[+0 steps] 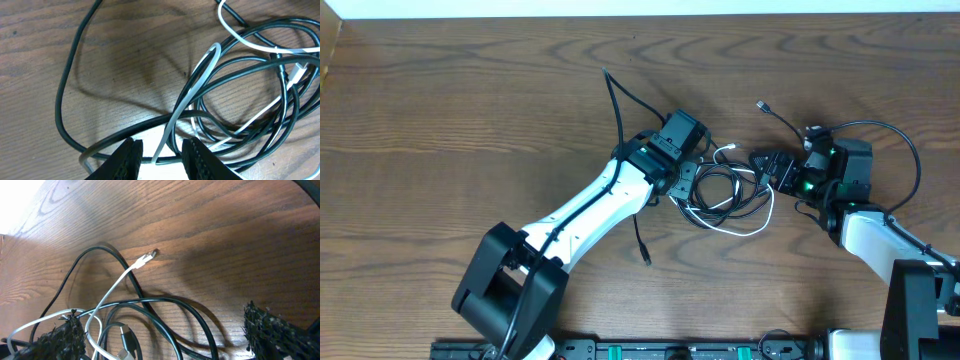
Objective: Untangle cables
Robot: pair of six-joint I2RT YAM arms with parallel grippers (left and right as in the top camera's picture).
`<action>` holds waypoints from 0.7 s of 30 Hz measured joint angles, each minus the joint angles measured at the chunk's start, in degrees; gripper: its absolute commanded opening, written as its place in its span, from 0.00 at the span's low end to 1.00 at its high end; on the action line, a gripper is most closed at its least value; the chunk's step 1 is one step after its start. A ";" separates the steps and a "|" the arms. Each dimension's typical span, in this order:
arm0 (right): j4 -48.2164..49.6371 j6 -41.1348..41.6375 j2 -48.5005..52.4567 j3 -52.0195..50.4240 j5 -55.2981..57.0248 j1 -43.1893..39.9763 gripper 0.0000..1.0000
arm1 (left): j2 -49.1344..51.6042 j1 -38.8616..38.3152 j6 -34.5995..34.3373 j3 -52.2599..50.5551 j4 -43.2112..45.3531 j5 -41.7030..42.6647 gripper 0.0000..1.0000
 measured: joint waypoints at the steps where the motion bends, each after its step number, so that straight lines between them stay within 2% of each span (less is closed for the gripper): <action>1: -0.11 0.00 0.00 0.00 0.00 0.00 0.99 | 0.11 0.00 -0.02 0.00 0.02 0.00 0.27; 9: -0.55 0.00 0.00 0.00 0.00 0.00 0.99 | 0.26 0.00 -0.02 0.00 0.13 0.02 0.19; 10: -0.57 0.00 0.00 0.00 0.00 0.00 0.99 | 0.28 0.00 -0.04 0.00 0.15 0.00 0.12; 12: -0.55 0.00 0.00 0.00 0.00 0.00 0.99 | 0.33 0.00 -0.22 0.00 0.26 -0.02 0.08; 21: -1.31 0.00 0.00 0.00 -0.44 0.00 0.99 | 0.52 0.00 -0.02 0.00 0.98 1.01 0.08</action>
